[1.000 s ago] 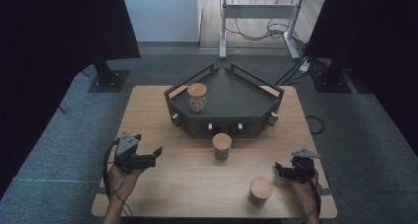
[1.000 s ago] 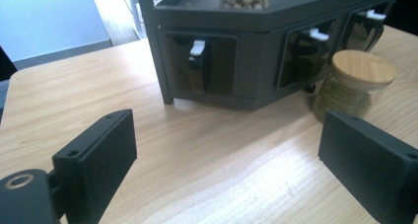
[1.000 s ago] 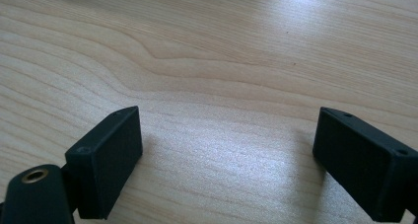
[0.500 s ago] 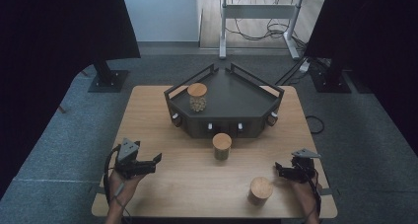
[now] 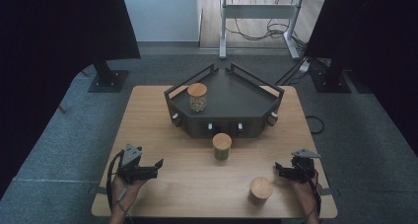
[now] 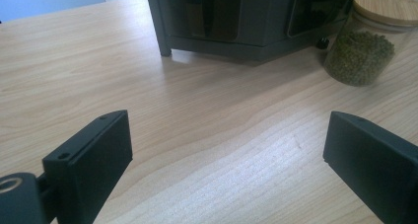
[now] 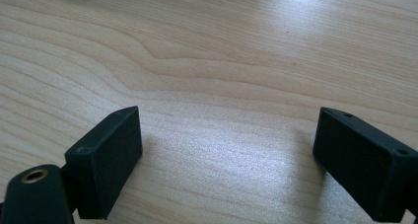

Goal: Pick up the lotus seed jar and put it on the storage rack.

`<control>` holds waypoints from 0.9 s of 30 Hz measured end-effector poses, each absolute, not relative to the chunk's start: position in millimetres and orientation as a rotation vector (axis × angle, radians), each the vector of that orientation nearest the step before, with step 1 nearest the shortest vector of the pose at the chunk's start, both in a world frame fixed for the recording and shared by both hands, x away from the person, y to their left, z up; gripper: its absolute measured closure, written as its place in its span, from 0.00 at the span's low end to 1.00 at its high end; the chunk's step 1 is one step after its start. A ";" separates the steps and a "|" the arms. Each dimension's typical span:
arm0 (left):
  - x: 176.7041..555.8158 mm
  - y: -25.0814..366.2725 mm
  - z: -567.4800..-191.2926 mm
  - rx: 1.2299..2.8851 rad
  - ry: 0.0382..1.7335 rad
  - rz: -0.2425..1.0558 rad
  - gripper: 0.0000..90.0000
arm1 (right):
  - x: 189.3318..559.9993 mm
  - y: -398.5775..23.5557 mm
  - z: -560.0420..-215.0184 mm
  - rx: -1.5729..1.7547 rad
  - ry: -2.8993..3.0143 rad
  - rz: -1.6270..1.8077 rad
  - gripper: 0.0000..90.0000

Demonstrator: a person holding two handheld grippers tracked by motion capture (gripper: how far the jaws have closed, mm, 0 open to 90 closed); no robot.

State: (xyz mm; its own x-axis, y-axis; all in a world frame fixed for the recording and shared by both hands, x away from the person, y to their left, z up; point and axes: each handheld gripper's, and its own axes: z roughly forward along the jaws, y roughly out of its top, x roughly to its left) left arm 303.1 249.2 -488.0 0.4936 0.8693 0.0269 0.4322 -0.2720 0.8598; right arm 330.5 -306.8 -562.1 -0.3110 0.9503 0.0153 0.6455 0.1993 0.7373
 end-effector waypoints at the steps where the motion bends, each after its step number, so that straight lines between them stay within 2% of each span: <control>1: 302.9 249.1 -488.8 1.888 1.081 0.647 0.05 | 330.5 -306.8 -562.1 1.484 2.033 0.908 0.12; 27: 299.1 247.5 -511.2 1.907 1.109 0.617 0.05 | 330.6 -306.8 -562.1 1.484 2.034 0.908 0.12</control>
